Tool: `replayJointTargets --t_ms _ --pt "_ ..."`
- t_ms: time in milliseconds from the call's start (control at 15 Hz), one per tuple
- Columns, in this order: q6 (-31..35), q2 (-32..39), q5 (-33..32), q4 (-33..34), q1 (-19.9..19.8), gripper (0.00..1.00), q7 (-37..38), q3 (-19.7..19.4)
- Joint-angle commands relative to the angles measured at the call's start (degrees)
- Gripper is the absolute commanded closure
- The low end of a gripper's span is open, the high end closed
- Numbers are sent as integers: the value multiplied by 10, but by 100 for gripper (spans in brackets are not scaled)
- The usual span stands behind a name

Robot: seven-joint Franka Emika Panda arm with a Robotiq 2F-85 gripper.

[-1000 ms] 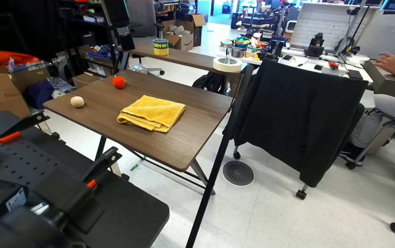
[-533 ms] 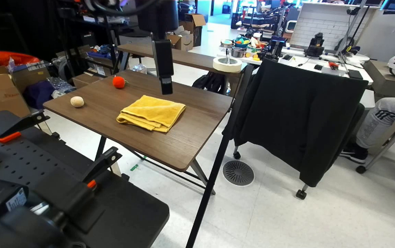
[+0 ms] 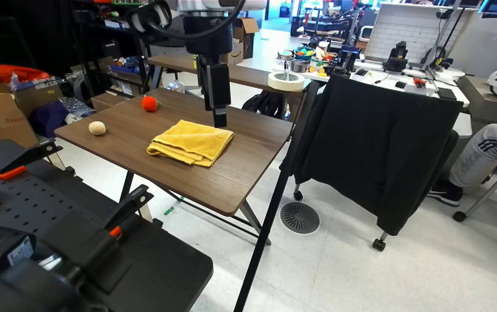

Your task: Use the towel to clean the table, then move the brown plushy to the right and clean the table

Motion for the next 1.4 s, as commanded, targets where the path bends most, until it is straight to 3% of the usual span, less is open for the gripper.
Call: replayJointTargets --t_ms 0,467,533,600,867,933,1067,1200,1333 --pt "-4 -23 14 -18 10 0 -139 -21" --pt "-8 -45 22 -61 20 0 -343 -1" --pt "-59 -58 58 -65 18 0 -371 15" --pt "-15 -23 27 -44 31 0 -318 -12" --pt "-20 -22 33 -45 33 0 -324 -13" --pt "30 -17 52 -51 26 0 -327 -9" --pt "70 5 103 -37 20 0 -335 8" --pt "60 36 159 4 23 0 -340 33" --pt "25 73 174 55 44 0 -310 44"
